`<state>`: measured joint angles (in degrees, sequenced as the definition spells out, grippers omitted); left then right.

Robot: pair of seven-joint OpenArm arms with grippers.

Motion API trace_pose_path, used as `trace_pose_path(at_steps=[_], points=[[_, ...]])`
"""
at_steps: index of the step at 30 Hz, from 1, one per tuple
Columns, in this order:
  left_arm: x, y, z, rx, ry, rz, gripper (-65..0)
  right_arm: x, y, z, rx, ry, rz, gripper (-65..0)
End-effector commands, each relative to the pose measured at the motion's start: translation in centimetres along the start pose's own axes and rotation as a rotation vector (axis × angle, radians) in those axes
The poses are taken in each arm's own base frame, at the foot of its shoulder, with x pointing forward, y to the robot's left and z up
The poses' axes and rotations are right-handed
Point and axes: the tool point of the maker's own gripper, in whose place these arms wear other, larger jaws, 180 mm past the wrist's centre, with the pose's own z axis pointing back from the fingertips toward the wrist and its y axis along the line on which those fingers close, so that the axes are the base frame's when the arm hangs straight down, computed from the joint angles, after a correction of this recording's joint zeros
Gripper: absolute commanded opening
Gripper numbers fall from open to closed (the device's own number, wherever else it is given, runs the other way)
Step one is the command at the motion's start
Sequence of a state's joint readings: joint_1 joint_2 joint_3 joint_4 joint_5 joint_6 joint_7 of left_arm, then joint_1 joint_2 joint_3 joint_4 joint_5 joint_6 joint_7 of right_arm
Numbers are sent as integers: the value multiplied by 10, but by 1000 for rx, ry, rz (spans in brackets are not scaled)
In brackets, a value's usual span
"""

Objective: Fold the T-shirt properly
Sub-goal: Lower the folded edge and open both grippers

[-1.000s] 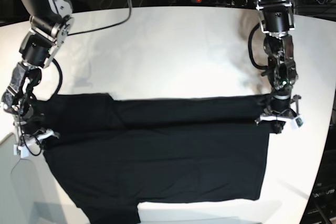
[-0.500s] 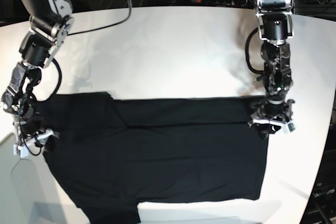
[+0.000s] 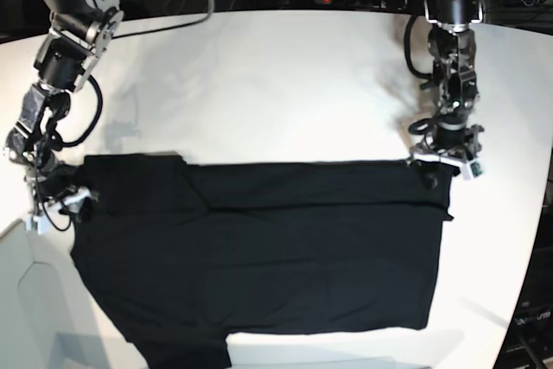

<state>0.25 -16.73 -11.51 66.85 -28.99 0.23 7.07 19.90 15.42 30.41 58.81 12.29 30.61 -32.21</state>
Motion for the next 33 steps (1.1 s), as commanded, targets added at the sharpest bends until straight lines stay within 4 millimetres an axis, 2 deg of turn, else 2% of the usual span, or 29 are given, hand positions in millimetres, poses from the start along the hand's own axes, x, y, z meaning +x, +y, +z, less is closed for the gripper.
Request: trace_pose_path(at_steps=[1, 5, 6, 8, 11, 14, 16, 21, 27, 31, 33], points=[[18, -4, -2, -18, -49, -12, -272, 30, -8, 6, -13, -81, 9, -337], [15, -10, -3, -25, -45, -3, -276, 27, -22, 12, -40, -71, 19, -336], [14, -9, -3, -23, -42, -3, -285, 26, -32, 17, -60, -70, 19, -335], [4, -3, -5, -8, -15, -1, -341, 27, -47, 24, -91, -78, 4, -333], [-3, 3, -13, 15, 11, 10, -472, 28, -60, 30, -116, -80, 2, -332], [-16, 11, -15, 36, 44, 22, -600, 14, -65, 33, -125, -52, 10, -332], [-19, 13, -15, 41, 52, 23, -650, 11, -67, 35, -131, -66, 12, -332], [-22, 8, -15, 35, 55, 27, -646, -2, -69, 37, -134, -67, 12, -332], [-23, 9, -15, 36, 57, 27, -646, -41, -76, 32, -136, 21, -39, -332], [-25, 10, -13, 38, 62, 25, -646, -54, -77, 32, -132, 52, -51, -338], [-26, 11, -12, 41, 64, 26, -646, -60, -78, 33, -133, 64, -52, -362]])
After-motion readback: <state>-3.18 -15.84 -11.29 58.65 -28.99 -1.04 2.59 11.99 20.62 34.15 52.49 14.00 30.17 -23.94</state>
